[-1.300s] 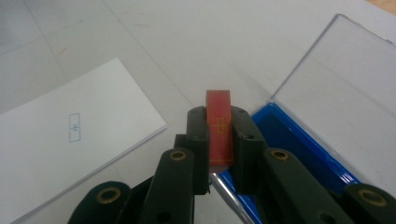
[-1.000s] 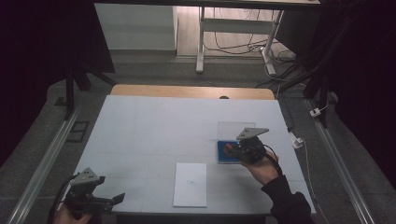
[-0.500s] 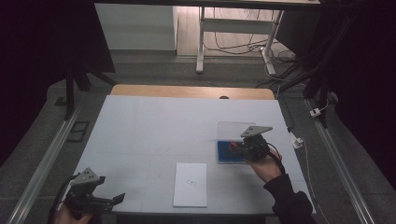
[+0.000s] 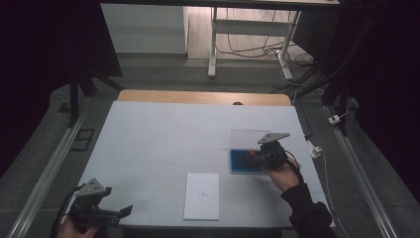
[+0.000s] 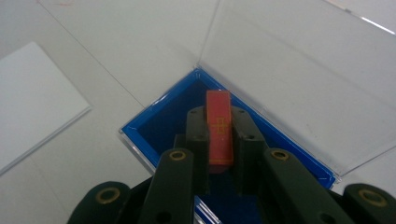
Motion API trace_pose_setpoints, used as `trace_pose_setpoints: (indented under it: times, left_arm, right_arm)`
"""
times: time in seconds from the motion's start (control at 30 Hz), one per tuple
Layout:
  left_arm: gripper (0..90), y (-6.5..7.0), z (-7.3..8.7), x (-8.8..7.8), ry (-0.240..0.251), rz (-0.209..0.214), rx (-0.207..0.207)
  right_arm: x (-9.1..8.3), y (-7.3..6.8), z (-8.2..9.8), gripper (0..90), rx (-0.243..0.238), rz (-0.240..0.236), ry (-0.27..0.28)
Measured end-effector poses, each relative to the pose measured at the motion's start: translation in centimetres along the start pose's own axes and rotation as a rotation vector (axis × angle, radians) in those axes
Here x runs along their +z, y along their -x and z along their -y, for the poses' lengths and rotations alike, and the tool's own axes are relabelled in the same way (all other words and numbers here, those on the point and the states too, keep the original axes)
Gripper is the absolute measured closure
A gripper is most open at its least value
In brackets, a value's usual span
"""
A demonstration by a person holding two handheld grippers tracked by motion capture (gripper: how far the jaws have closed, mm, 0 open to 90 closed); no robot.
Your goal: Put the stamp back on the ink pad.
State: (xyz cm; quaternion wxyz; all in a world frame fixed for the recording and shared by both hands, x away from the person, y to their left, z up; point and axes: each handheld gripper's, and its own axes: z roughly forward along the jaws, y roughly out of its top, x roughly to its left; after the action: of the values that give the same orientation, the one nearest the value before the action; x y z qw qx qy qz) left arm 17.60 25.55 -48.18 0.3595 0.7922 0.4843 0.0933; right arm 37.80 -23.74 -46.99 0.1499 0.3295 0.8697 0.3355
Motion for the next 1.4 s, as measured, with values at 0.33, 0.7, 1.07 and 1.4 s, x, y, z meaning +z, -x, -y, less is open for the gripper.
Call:
trace_pose_setpoints:
  times: [0.33, 0.7, 1.07, 1.4]
  left_arm:
    - [1.8, 0.0, 0.0, 0.0, -0.001, -0.002, 0.0]
    - [1.9, 0.0, 0.0, 0.0, -0.003, -0.003, 0.0]
    - [1.9, 0.0, 0.0, 0.0, -0.003, -0.003, -0.001]
    - [1.9, 0.0, 0.0, 0.0, -0.002, -0.001, -0.002]
  right_arm:
    - [1.0, 0.3, 0.2, 80.4, -0.009, 0.006, -0.034]
    - [1.9, 0.5, 0.5, 80.3, 0.009, 0.0, -0.065]
    - [1.9, 0.5, 0.5, 80.1, 0.014, -0.001, -0.068]
    - [1.6, 0.4, 0.3, 68.8, 0.008, 0.01, -0.053]
